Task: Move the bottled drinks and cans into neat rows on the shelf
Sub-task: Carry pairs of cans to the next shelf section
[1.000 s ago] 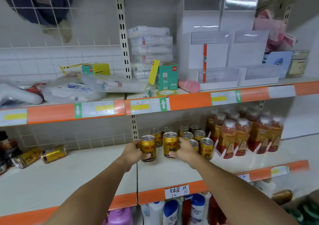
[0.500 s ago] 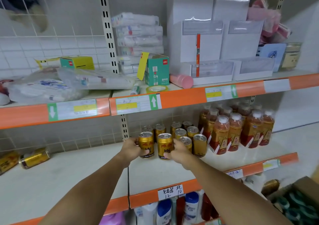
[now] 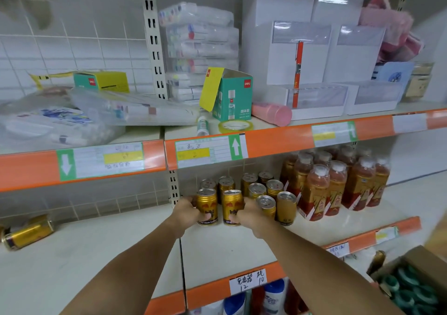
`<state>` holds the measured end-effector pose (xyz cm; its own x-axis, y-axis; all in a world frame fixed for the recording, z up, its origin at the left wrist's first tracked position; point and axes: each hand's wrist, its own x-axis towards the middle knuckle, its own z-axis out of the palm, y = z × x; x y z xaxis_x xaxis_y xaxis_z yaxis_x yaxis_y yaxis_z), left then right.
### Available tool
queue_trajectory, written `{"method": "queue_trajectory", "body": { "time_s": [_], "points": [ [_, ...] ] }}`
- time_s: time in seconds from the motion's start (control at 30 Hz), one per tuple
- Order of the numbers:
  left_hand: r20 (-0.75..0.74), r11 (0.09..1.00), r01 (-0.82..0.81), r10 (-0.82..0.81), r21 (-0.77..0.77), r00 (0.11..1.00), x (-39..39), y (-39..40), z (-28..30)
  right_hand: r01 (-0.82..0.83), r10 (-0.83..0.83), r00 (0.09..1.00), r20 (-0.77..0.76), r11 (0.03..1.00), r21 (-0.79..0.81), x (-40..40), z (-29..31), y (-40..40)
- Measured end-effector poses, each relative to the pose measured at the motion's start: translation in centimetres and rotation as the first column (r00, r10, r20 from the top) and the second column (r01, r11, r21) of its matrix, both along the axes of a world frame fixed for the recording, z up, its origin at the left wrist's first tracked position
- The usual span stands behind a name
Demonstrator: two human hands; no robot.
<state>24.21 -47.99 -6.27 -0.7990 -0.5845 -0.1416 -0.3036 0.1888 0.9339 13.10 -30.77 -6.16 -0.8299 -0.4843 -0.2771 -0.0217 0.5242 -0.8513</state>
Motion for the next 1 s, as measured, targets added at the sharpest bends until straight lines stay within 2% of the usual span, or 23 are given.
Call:
{"method": "queue_trajectory", "body": {
  "time_s": [0.53,1.0],
  "points": [
    [0.055,1.0,0.004,-0.003,-0.018,0.998,-1.8,-0.9,-0.9,0.013,-0.014,1.0,-0.016,1.0,-0.021,-1.7,-2.3,-2.6],
    [0.02,0.992,-0.128,0.128,0.013,0.992,-2.5,0.7,-1.7,0.008,-0.013,0.998,-0.054,0.996,-0.086,-2.4,-3.6,-2.6]
  ]
}}
